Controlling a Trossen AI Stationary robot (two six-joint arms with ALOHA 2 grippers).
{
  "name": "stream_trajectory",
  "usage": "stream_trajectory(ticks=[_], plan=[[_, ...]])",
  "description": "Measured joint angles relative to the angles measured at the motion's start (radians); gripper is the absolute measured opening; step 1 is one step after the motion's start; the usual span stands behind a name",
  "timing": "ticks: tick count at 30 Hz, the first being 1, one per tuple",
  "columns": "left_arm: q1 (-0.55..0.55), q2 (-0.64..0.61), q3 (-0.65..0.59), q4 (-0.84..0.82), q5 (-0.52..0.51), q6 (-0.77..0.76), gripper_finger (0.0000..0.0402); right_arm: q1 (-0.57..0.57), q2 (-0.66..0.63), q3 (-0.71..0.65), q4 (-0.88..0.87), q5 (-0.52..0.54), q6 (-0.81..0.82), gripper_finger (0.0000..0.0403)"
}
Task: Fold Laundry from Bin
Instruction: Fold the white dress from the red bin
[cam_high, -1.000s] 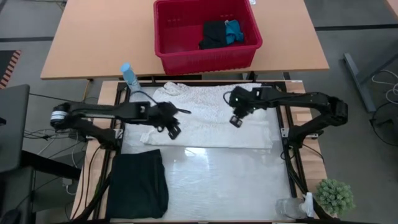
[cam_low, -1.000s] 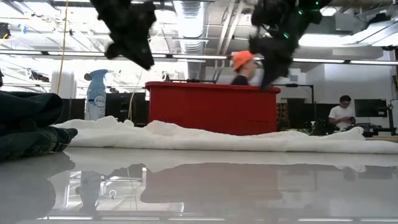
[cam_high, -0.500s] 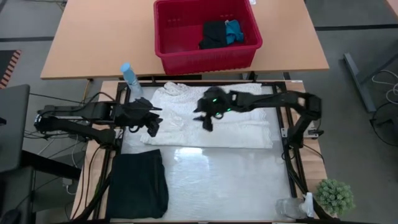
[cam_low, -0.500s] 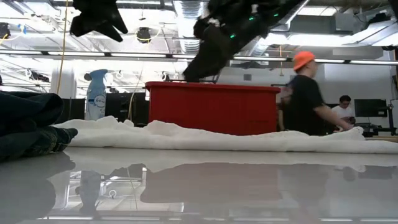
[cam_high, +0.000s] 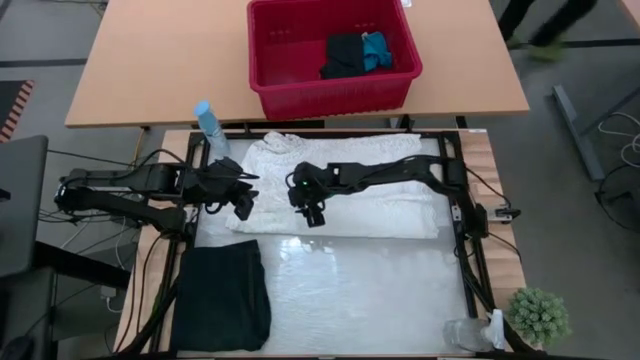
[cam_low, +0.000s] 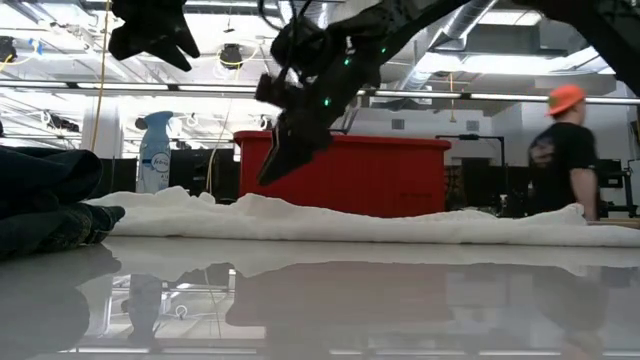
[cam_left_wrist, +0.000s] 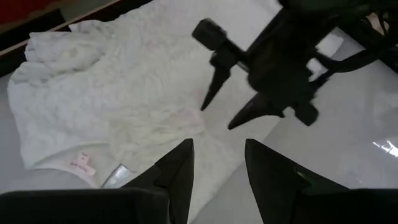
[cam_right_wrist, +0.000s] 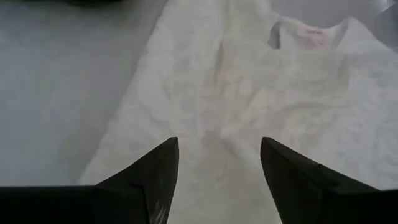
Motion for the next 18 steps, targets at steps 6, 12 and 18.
stream_trajectory(ticks=[6,12,18], plan=[[0.000,-0.001,0.000,-0.004,0.001,0.000,0.0133,-0.004,0.062,0.025,-0.006,0.065,-0.059,0.0249],[0.000,-0.001,0.000,-0.008,0.007,0.000,0.0133,-0.007,0.075,0.032,0.017,0.088,-0.060,0.0248],[0.000,0.001,0.000,-0.009,0.007,-0.003,0.0133,-0.007,0.075,0.033,0.040,0.126,-0.078,0.0225]])
